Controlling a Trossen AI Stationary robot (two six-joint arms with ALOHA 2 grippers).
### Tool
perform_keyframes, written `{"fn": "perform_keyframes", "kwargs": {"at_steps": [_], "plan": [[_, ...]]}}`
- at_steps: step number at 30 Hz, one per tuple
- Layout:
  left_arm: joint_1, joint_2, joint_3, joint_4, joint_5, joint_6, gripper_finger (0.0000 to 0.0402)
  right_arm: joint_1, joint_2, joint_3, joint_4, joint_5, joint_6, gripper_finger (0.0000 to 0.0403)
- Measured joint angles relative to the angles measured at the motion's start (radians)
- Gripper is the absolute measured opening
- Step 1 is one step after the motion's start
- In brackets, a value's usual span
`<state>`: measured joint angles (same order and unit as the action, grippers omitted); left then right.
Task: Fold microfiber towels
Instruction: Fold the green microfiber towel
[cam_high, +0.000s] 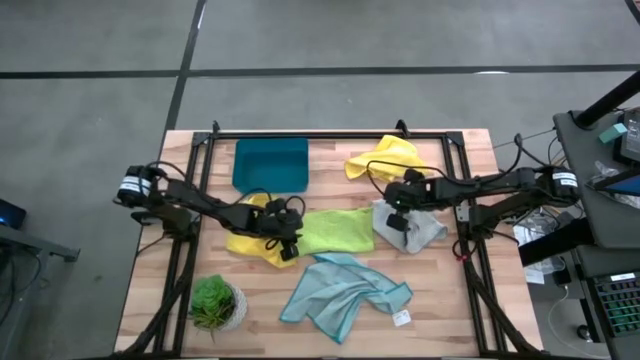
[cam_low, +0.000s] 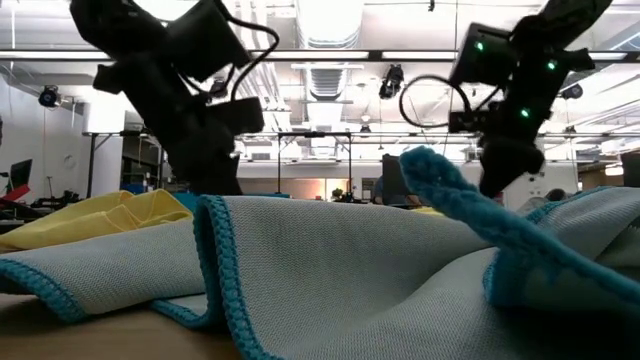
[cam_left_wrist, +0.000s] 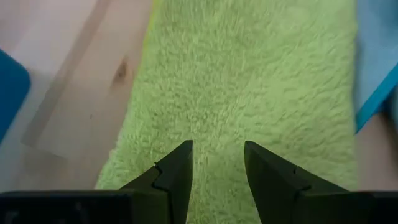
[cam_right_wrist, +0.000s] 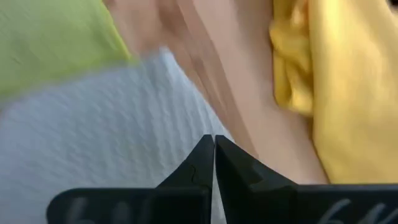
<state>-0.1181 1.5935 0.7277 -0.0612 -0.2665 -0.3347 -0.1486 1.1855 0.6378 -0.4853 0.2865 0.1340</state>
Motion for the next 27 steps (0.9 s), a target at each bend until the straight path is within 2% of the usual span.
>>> {"fn": "perform_keyframes", "kwargs": {"at_steps": [6, 11, 15, 23, 27], "plan": [[0.000, 0.049, 0.005, 0.013, -0.002, 0.001, 0.0129, 0.006, 0.018, -0.009, 0.219, -0.236, 0.037, 0.0009], [0.004, 0.068, 0.003, 0.017, -0.022, 0.002, 0.0129, 0.047, 0.094, -0.015, 0.412, -0.244, 0.049, 0.0009], [0.004, 0.077, 0.006, 0.020, -0.027, 0.002, 0.0129, 0.075, 0.185, -0.014, 0.528, -0.301, 0.052, 0.0009], [0.005, 0.077, 0.005, 0.024, -0.027, 0.002, 0.0129, 0.090, 0.354, 0.031, 0.533, -0.312, 0.056, 0.0009], [0.005, 0.077, 0.004, 0.019, -0.029, 0.001, 0.0129, 0.073, 0.396, 0.071, 0.485, -0.269, 0.013, 0.0009]]}}
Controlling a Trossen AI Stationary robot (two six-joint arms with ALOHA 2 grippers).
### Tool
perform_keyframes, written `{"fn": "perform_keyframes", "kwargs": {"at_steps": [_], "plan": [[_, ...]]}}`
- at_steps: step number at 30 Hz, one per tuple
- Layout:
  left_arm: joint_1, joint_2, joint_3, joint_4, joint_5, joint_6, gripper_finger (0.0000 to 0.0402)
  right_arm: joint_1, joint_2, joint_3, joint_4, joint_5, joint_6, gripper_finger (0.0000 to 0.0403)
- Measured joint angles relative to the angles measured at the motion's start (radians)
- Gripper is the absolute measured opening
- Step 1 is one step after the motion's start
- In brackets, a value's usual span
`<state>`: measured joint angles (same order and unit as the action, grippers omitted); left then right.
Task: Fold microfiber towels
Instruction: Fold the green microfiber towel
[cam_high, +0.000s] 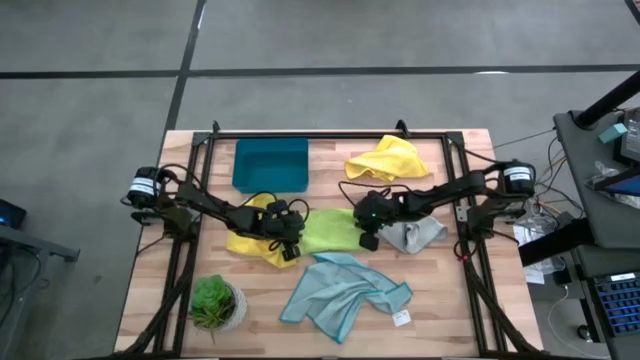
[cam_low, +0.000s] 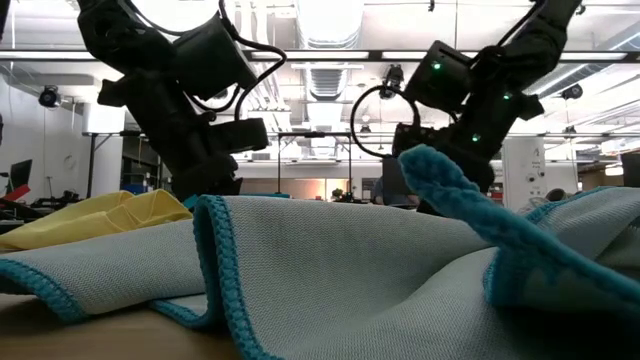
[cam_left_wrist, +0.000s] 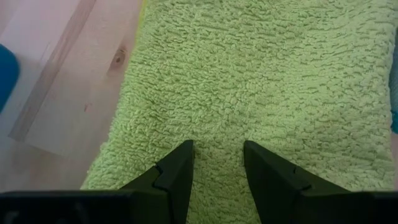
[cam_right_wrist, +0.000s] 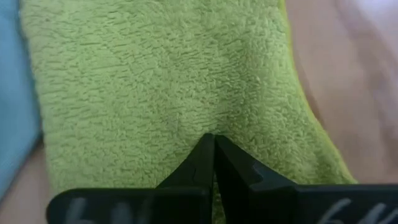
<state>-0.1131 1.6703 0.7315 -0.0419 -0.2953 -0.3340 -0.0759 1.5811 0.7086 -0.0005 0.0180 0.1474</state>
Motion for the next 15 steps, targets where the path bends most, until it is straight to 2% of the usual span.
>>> {"fn": "perform_keyframes", "kwargs": {"at_steps": [9, 15], "plan": [[0.010, -0.002, -0.002, -0.027, -0.128, -0.002, 0.0129, -0.095, 0.013, 0.055, -0.044, 0.021, -0.166, 0.0009], [0.021, -0.022, -0.004, -0.038, -0.133, -0.001, 0.0129, -0.135, -0.004, 0.095, -0.148, 0.015, -0.198, 0.0009]]}}
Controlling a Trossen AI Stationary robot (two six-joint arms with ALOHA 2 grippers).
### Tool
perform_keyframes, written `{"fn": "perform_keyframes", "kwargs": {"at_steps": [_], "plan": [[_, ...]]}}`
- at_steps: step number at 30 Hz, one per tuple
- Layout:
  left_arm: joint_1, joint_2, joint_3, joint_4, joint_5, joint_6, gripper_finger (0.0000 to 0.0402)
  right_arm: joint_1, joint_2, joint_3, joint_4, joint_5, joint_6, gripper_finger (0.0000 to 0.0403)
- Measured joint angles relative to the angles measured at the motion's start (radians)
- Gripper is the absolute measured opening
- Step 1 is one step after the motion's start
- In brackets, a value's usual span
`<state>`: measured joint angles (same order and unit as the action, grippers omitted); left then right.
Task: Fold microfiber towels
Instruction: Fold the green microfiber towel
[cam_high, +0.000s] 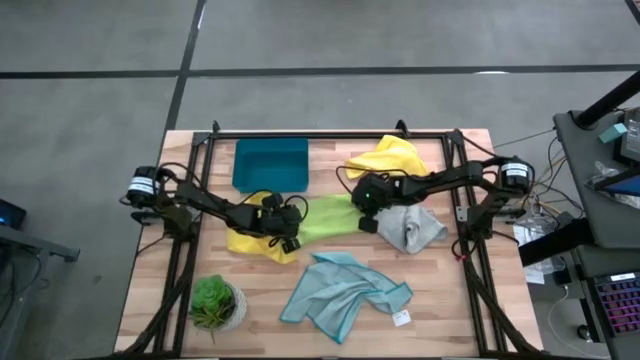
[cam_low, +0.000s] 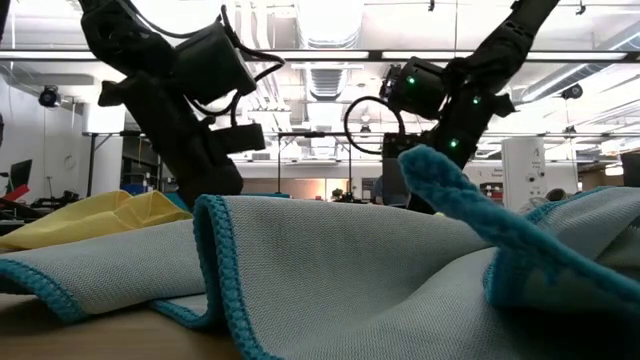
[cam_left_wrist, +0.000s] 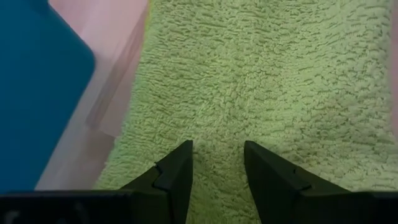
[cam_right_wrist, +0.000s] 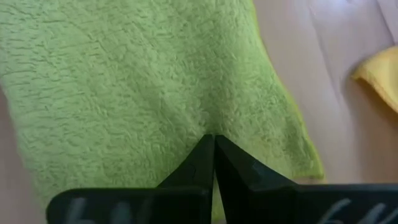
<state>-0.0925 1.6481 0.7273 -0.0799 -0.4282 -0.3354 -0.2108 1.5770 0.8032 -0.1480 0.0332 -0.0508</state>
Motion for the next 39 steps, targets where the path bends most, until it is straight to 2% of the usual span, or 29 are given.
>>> {"fn": "perform_keyframes", "kwargs": {"at_steps": [7, 10, 13, 17, 29, 39], "plan": [[-0.003, -0.061, 0.013, 0.006, 0.019, 0.064, 0.0129, 0.027, -0.057, 0.013, -0.063, -0.035, 0.036, 0.0009], [-0.008, -0.096, 0.013, 0.009, 0.104, 0.104, 0.0129, 0.053, -0.088, 0.011, -0.059, -0.079, 0.060, 0.0009], [-0.011, -0.117, 0.006, 0.007, 0.231, 0.106, 0.0129, 0.081, -0.098, 0.008, -0.053, -0.140, 0.082, 0.0009], [-0.028, -0.117, -0.007, 0.001, 0.336, 0.101, 0.0129, 0.124, -0.087, -0.004, -0.041, -0.146, 0.116, 0.0009], [-0.035, -0.100, -0.030, -0.139, 0.351, -0.047, 0.0129, 0.141, -0.021, -0.027, -0.052, -0.139, 0.164, 0.0009], [-0.039, -0.099, -0.033, -0.140, 0.370, -0.050, 0.0129, 0.141, -0.045, -0.024, -0.196, -0.143, 0.164, 0.0009]]}}
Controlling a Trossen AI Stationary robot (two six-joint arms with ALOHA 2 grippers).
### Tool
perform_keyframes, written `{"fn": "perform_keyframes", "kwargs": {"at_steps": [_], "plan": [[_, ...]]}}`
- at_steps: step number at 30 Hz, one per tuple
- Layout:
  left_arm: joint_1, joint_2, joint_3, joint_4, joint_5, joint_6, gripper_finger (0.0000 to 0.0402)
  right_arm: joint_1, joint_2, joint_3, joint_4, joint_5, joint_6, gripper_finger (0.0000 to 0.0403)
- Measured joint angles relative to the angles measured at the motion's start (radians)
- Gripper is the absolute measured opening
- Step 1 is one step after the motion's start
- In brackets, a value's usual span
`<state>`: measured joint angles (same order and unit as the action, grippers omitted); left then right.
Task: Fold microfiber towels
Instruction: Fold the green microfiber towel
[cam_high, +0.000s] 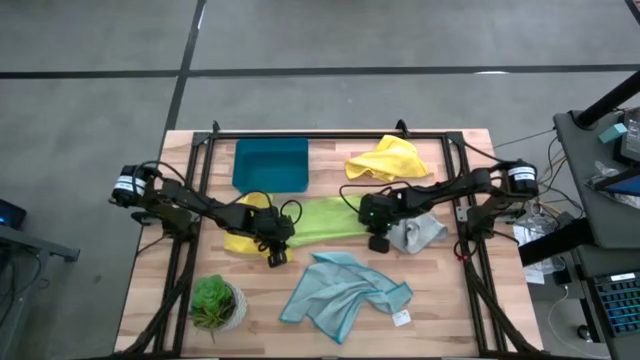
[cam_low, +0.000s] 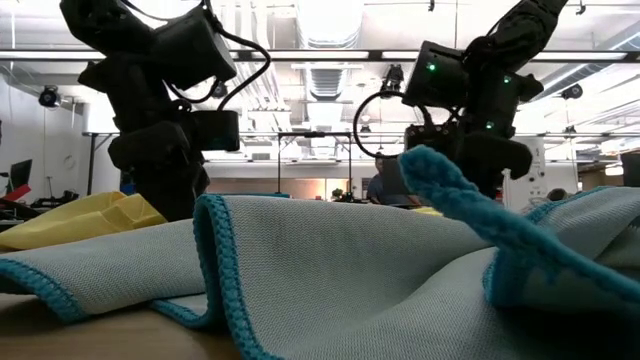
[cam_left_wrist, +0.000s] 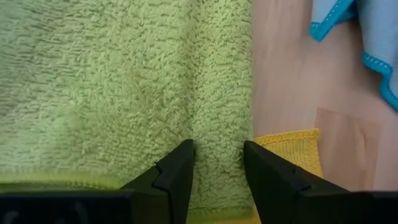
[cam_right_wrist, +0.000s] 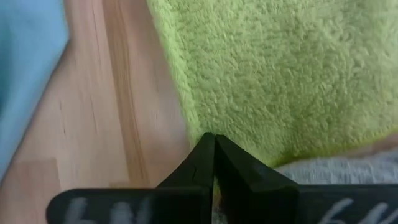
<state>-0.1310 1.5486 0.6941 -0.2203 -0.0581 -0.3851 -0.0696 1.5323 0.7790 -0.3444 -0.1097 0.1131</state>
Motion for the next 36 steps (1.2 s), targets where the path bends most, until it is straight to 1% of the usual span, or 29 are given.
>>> {"fn": "perform_keyframes", "kwargs": {"at_steps": [5, 8, 14, 19, 23, 27, 30, 33, 36], "plan": [[-0.001, -0.007, -0.001, -0.009, 0.031, -0.001, 0.0129, 0.000, -0.039, -0.005, -0.040, 0.001, 0.011, 0.0009], [-0.002, -0.019, -0.003, -0.016, 0.035, -0.002, 0.0129, 0.000, -0.065, -0.005, -0.051, 0.001, 0.034, 0.0009], [-0.002, -0.055, -0.004, -0.016, 0.038, -0.001, 0.0129, -0.001, -0.085, -0.011, -0.129, 0.011, 0.052, 0.0009], [-0.002, -0.064, -0.003, -0.006, 0.034, 0.001, 0.0129, -0.010, -0.086, -0.028, -0.200, 0.108, 0.052, 0.0009], [-0.002, -0.064, -0.003, 0.000, 0.031, 0.002, 0.0129, -0.047, -0.087, -0.032, -0.203, 0.110, 0.093, 0.0009], [-0.002, -0.064, -0.002, 0.024, 0.030, 0.002, 0.0129, -0.096, -0.091, -0.033, -0.188, 0.089, 0.138, 0.0010], [-0.002, -0.065, -0.001, 0.066, 0.028, 0.003, 0.0129, -0.135, -0.097, -0.034, -0.143, 0.010, 0.178, 0.0022], [-0.002, -0.065, -0.001, 0.103, 0.017, 0.004, 0.0129, -0.163, -0.100, -0.034, -0.080, -0.080, 0.214, 0.0051], [-0.002, -0.065, -0.001, 0.125, -0.019, 0.005, 0.0129, -0.180, -0.097, -0.034, -0.037, -0.115, 0.272, 0.0090]]}}
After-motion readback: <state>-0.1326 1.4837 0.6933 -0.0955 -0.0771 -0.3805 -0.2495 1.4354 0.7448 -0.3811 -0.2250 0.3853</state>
